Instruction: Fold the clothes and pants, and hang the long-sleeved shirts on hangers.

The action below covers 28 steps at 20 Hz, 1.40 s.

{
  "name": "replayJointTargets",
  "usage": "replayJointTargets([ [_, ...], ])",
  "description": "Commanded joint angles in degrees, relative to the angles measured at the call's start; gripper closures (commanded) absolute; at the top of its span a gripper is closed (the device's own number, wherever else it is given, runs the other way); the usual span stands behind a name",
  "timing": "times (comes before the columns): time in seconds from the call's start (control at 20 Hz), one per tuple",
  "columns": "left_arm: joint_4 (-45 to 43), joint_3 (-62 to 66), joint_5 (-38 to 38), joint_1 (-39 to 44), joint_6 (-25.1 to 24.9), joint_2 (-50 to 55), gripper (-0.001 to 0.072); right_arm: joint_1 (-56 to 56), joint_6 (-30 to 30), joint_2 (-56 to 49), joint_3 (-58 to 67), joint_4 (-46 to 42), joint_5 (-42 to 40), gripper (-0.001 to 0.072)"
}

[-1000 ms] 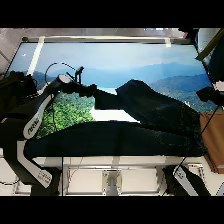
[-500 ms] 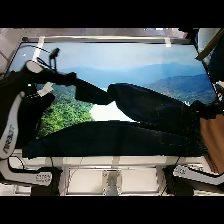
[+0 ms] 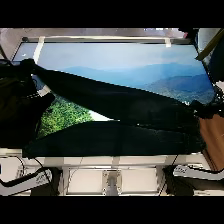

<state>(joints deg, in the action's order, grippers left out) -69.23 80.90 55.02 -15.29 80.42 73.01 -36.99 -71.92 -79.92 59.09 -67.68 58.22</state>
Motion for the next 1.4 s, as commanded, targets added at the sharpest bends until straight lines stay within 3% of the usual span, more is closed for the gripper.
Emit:
replayJointTargets([
  [0.0, -8.5, -4.3, 3.1, -1.5, 4.0, 0.3, 0.0698, 0.8, 0.0, -0.1, 0.0, 2.3, -0.4, 0.0153],
  [0.2, -8.6, -8.6, -0.4, -1.2, 5.6, 6.3, 0.0698, 4.0, 0.0, -0.1, 0.0, 2.6, -0.9, 0.0153],
  [0.35, -8.6, -8.6, -14.0, -1.2, 14.8, 11.0, 0.0698, 7.0, 0.0, -0.1, 0.0, 2.5, -4.4, 0.0153],
  [0.55, -8.5, -7.8, -27.0, -1.1, 20.9, 15.5, 0.0698, 9.7, -1.2, -0.1, 0.0, 2.6, -10.6, 0.0153],
  [0.9, -7.0, -4.2, -34.4, 0.4, 21.4, 18.5, 0.0697, 9.8, -5.4, -2.4, 0.0, 2.8, -16.9, 0.0154],
  [0.95, -7.0, -4.2, -34.4, 0.7, 21.2, 18.6, 0.0629, 9.8, -5.5, -3.2, 0.0, 3.0, -16.6, 0.0153],
  [1.0, -7.1, -4.2, -34.5, 1.2, 21.1, 18.6, 0.0231, 9.8, -5.5, -4.0, 0.0, 3.0, -16.0, 0.0154],
  [1.05, -7.0, -3.7, -34.1, 1.2, 21.2, 18.6, 0.0002, 9.8, -5.4, -4.7, 0.0, 2.9, -15.6, 0.0153],
  [1.3, -7.3, -2.6, -32.5, -0.6, 21.0, 15.0, 0.001, 9.7, -6.0, -5.2, 1.0, 2.5, -20.4, 0.0154],
  [1.35, -7.3, -2.6, -31.4, -0.8, 18.9, 14.1, 0.0011, 9.3, -6.2, -5.8, 2.2, 2.8, -19.7, 0.0153],
])
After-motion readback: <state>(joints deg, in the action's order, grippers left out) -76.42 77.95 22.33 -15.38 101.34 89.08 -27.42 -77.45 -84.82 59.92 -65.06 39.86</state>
